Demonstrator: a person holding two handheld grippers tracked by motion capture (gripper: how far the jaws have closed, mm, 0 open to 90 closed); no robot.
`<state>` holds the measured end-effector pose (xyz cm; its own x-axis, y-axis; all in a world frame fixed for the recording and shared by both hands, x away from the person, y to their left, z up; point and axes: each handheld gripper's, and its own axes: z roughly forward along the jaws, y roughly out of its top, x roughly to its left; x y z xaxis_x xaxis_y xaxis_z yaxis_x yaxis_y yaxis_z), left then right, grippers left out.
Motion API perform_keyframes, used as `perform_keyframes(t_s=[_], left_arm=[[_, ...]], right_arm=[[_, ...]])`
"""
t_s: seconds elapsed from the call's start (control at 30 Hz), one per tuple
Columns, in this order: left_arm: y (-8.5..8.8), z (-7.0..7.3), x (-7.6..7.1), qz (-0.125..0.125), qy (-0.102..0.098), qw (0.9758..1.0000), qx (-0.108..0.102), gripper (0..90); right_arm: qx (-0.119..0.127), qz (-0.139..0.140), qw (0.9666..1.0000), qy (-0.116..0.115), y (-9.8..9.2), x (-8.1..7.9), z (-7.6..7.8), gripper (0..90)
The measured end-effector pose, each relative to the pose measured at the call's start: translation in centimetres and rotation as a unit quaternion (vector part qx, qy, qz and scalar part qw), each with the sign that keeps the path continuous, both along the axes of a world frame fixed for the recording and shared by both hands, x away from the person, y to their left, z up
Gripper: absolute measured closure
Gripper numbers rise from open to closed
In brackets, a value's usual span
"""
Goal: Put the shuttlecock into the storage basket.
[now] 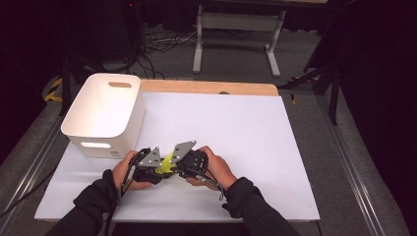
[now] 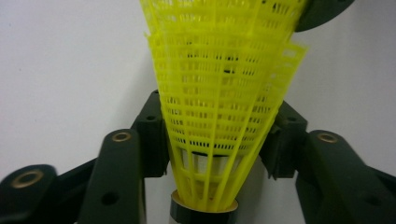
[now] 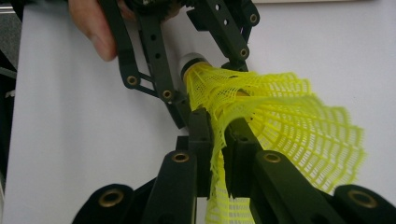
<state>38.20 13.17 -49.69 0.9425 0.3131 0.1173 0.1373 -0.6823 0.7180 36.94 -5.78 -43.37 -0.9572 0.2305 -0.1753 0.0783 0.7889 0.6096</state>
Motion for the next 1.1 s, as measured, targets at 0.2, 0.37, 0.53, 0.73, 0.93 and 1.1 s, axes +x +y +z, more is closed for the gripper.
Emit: perform_keyframes(t_s=[0.2,0.37,0.53,0.73,0.93,1.1], left_arm=[[0.8,0.9,-0.7,0.005,-0.061,0.9961,-0.063,56.5],[1.1,1.6,-1.5,0.002,-0.095,0.9904,-0.1,57.9],[1.1,1.7,-1.9,-0.006,-0.101,0.9879,-0.117,58.7],[1.1,2.0,-2.4,-0.012,-0.109,0.986,-0.126,59.0],[1.1,2.1,-2.6,-0.014,-0.112,0.985,-0.13,59.1],[1.1,2.2,-2.7,-0.014,-0.115,0.9844,-0.132,59.0]], right_arm=[[0.013,-0.005,0.9999,-0.007,-0.7,0.0,1.1,81.4],[0.028,-0.011,0.9995,-0.01,-1.3,-0.2,2.3,77.4],[0.029,-0.012,0.9994,-0.014,-1.5,-0.7,3.0,61.2],[0.015,-0.02,0.9994,-0.024,-1.7,-1.1,3.5,46.7],[0.026,-0.043,0.9983,-0.03,-2.5,-1.2,4.1,31.4],[0.031,-0.052,0.9975,-0.036,-3.2,-1.5,4.5,27.9]])
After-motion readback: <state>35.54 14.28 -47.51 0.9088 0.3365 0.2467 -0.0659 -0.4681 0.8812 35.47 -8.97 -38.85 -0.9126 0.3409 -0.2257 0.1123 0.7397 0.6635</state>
